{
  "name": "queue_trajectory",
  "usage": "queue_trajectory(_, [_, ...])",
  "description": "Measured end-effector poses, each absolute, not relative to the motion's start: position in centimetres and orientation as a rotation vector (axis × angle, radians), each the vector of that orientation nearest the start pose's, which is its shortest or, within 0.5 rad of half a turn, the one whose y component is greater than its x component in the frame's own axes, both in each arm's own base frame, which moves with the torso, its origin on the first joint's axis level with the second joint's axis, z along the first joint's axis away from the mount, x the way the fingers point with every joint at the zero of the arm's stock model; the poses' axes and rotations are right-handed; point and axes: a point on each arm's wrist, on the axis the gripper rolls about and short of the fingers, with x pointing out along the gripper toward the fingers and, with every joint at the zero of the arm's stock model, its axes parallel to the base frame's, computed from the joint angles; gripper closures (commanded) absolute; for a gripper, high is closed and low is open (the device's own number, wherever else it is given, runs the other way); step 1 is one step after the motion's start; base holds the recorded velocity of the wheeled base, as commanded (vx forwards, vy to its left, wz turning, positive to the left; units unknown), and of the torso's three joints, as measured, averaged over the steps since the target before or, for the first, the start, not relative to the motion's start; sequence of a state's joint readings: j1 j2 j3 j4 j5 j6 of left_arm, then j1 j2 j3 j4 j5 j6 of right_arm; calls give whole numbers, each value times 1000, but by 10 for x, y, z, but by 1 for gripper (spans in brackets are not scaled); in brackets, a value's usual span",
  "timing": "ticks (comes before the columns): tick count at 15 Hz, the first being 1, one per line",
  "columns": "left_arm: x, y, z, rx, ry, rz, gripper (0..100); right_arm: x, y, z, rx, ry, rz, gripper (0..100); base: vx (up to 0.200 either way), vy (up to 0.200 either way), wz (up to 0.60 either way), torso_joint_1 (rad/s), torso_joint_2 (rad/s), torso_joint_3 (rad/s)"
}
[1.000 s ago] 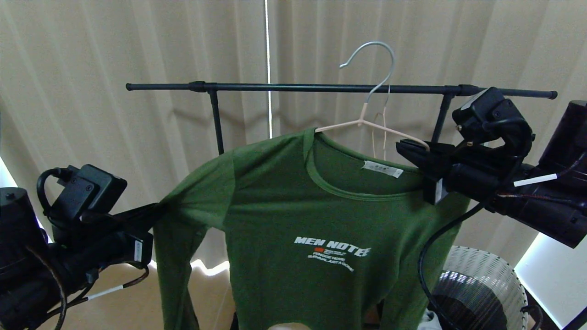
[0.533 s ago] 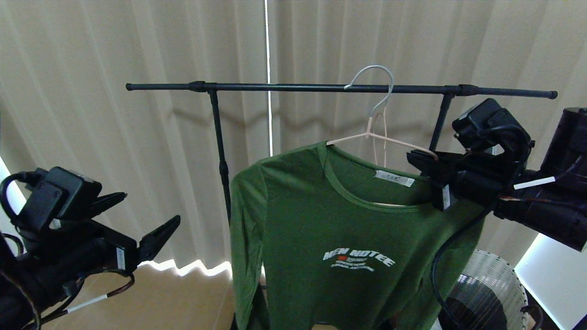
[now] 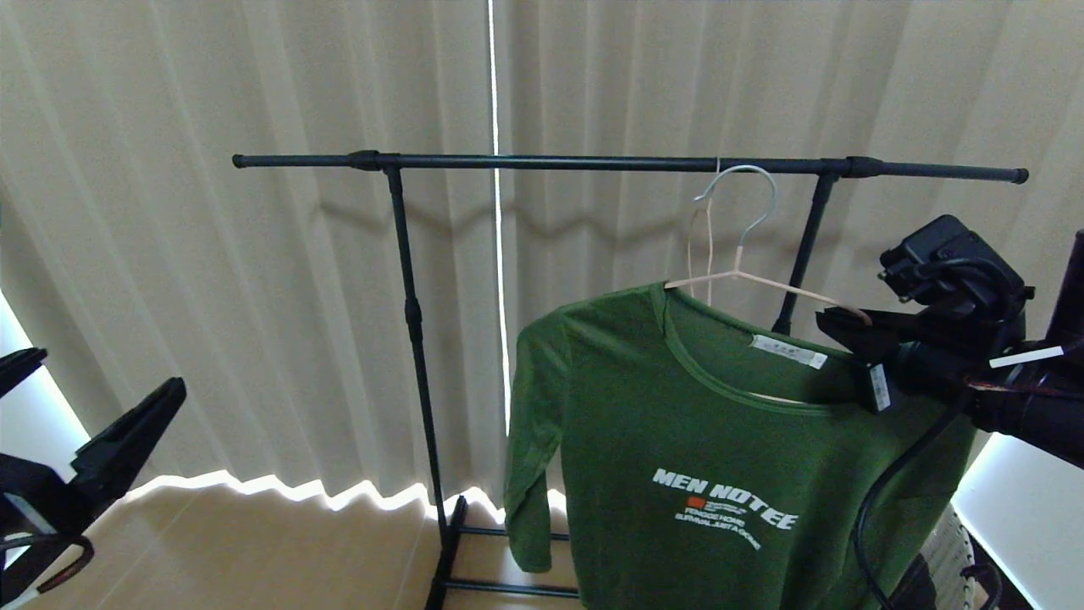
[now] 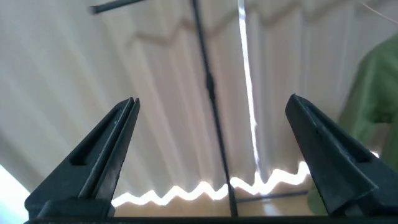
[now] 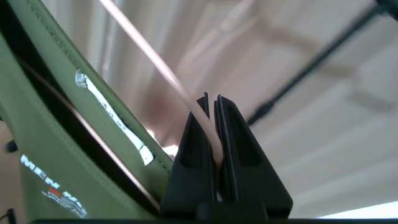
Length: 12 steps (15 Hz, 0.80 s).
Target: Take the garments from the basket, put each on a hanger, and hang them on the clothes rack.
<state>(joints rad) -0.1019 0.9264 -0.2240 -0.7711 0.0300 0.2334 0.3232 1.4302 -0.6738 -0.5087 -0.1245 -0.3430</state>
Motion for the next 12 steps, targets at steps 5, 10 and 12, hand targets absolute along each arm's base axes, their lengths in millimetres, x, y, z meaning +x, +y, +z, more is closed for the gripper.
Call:
queue_trajectory(5, [82, -5, 191, 130, 36, -101, 0, 225, 59, 207, -388, 214, 181, 100, 0, 0, 0, 0, 0, 0])
queue_trajectory(10, [85, -7, 199, 106, 8, -149, 0, 230, 57, 203, -385, 235, 167, 100, 0, 0, 0, 0, 0, 0])
queue_trajectory(12, [87, -8, 200, 103, 7, -156, 0, 233, 57, 201, -370, 246, 145, 100, 0, 0, 0, 0, 0, 0])
